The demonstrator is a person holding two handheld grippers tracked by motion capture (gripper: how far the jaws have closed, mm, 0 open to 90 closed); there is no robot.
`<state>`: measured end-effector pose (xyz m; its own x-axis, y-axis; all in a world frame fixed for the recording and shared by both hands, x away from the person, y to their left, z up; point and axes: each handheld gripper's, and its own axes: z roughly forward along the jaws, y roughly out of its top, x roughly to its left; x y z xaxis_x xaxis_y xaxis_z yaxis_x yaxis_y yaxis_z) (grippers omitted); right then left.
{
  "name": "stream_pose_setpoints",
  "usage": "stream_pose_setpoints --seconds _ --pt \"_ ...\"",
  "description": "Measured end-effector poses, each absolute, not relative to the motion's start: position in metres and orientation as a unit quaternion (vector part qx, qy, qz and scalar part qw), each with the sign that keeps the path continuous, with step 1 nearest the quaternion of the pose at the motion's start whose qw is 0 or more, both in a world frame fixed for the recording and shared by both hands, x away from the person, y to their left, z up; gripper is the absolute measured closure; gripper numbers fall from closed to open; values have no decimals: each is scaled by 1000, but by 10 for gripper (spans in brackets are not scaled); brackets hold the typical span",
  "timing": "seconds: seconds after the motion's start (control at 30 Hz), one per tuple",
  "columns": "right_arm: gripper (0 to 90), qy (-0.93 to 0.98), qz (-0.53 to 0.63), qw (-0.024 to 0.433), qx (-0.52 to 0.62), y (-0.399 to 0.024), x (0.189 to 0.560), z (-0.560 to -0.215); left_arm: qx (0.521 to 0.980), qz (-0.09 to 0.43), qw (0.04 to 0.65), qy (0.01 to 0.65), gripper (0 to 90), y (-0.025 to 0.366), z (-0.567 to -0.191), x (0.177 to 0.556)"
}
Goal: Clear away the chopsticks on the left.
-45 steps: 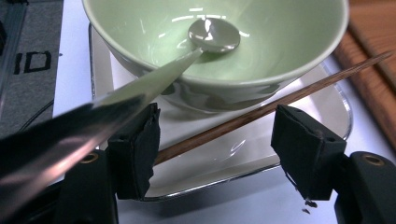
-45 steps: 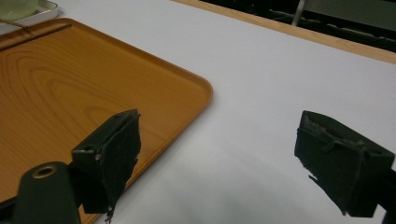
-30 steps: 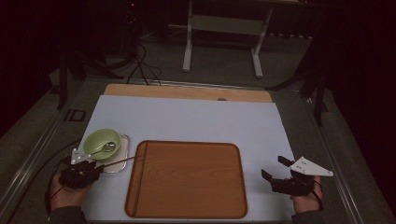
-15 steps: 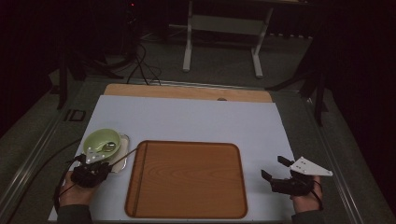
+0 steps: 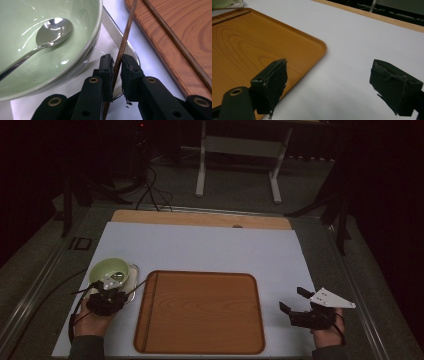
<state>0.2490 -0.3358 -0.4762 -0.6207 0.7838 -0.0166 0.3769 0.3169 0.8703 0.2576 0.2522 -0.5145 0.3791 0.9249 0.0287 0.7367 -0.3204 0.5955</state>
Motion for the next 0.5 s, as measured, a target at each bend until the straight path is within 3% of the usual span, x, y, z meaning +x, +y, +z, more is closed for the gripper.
stream_pose_setpoints --seconds 0.5 --pt "142 780 450 226 372 -336 249 -476 789 168 234 542 851 247 -513 264"
